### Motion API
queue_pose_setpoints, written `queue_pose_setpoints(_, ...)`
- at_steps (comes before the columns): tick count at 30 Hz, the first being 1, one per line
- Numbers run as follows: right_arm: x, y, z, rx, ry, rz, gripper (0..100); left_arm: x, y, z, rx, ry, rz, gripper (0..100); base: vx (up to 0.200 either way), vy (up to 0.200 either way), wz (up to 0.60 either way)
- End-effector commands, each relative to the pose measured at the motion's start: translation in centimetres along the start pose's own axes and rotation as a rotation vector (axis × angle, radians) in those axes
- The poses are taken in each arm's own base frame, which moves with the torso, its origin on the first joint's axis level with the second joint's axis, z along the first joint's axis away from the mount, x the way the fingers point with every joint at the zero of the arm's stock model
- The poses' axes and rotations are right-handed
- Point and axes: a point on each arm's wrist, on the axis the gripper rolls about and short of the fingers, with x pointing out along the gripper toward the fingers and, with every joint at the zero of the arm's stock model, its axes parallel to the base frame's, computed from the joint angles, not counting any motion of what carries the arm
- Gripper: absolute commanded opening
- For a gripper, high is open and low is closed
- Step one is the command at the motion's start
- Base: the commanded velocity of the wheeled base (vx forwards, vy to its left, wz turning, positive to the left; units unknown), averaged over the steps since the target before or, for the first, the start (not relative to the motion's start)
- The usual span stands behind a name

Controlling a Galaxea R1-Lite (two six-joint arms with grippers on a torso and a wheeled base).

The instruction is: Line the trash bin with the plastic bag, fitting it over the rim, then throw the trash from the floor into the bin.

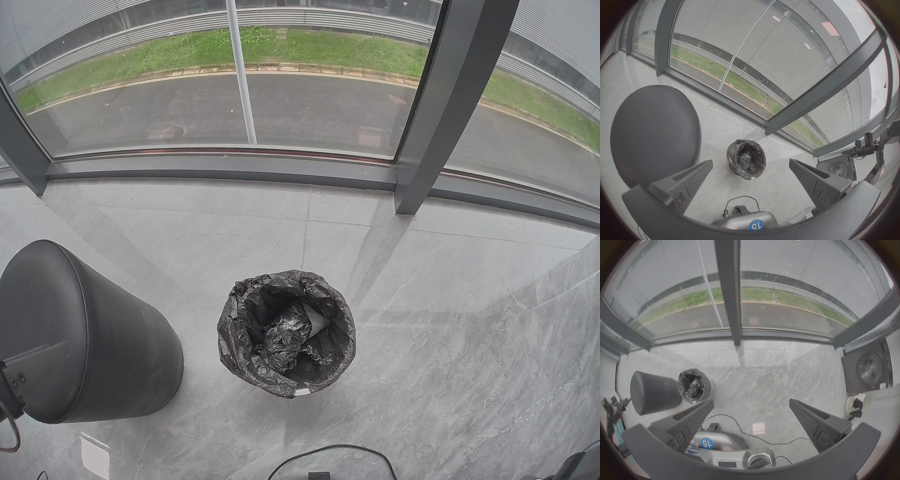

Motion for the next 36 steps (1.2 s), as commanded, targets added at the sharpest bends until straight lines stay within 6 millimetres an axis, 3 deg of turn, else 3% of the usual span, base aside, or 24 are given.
queue_pose_setpoints(1,-3.3,-5.5,-13.9,0.347,-0.373,-0.087,100,-9.2,-0.1,-4.9,0.046,-0.14,-0.033,100,0.0,0.0,0.0)
queue_pose_setpoints(3,-2.7,-5.2,-16.8,0.399,-0.432,-0.128,100,-9.5,-0.1,-5.7,0.045,-0.156,-0.009,100,0.0,0.0,0.0)
queue_pose_setpoints(8,-1.0,-4.5,-21.1,0.429,-0.498,-0.066,100,-9.8,0.1,-7.7,0.067,-0.202,0.066,100,0.0,0.0,0.0)
queue_pose_setpoints(10,-0.9,-4.5,-21.5,0.424,-0.498,-0.044,100,-9.9,0.1,-8.0,0.076,-0.211,0.074,100,0.0,0.0,0.0)
queue_pose_setpoints(12,-0.2,-4.6,-23.3,0.397,-0.494,0.039,100,-10.4,0.2,-9.9,0.114,-0.234,0.128,100,0.0,0.0,0.0)
queue_pose_setpoints(17,1.5,-5.0,-25.0,0.338,-0.494,0.076,100,-11.1,0.7,-11.1,0.122,-0.24,0.162,100,0.0,0.0,0.0)
queue_pose_setpoints(20,2.7,-4.9,-25.5,0.288,-0.507,0.079,100,-11.2,0.8,-11.3,0.115,-0.225,0.183,100,0.0,0.0,0.0)
queue_pose_setpoints(21,4.3,-4.7,-25.7,0.248,-0.505,0.062,100,-11.1,1.0,-11.5,0.102,-0.212,0.212,100,0.0,0.0,0.0)
queue_pose_setpoints(30,11.8,-3.8,-26.0,0.122,-0.632,0.056,100,-8.9,2.8,-12.5,0.106,-0.183,0.333,100,0.0,0.0,0.0)
queue_pose_setpoints(36,12.2,-3.6,-25.8,0.093,-0.685,0.127,100,-5.9,4.8,-13.1,0.176,-0.284,0.425,100,0.0,0.0,0.0)
